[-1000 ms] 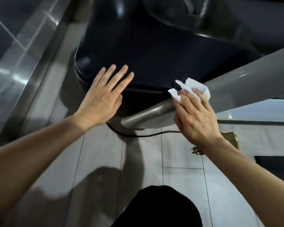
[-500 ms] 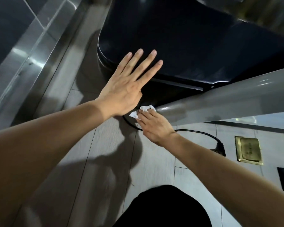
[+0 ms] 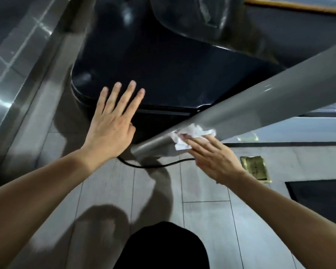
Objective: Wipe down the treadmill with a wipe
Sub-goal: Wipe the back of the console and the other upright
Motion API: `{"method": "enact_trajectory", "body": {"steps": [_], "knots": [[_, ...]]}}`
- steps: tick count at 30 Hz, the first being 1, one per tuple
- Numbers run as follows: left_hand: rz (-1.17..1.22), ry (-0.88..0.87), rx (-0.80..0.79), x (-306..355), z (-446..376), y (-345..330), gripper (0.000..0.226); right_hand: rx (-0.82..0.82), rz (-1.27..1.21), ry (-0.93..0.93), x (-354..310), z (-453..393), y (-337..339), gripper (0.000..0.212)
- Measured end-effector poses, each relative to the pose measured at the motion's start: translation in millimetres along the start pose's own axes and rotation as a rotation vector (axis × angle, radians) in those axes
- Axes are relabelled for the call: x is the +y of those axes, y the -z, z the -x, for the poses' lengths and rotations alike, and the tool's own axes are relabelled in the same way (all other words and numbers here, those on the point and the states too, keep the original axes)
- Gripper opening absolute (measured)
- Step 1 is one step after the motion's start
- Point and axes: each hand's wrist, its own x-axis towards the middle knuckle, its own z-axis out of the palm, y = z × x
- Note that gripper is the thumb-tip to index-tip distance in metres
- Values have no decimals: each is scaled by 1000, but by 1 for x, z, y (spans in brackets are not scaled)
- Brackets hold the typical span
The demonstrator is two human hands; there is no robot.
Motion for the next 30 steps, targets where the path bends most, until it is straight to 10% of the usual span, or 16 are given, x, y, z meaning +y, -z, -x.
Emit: {"method": "enact_trajectory", "body": {"steps": [6,10,14,20,30], "knots": [[116,-11,16,50,-8,-2,82,230,-127,-291,54,43,19,47],[291,-303,-69,102,-25,-5,82,522,-501,-813,22,13,39,58],[731,-222,-218,128,-36,5,76,860,-903,-1247,-17,-53,61,63],[968,26,-319,136,-46,24,65,779,-1495,-1444,-88,-82,58,67],[1008,104,-411,142,-67,29,75,1157,-1300,-1713,16,-72,84,61]]}}
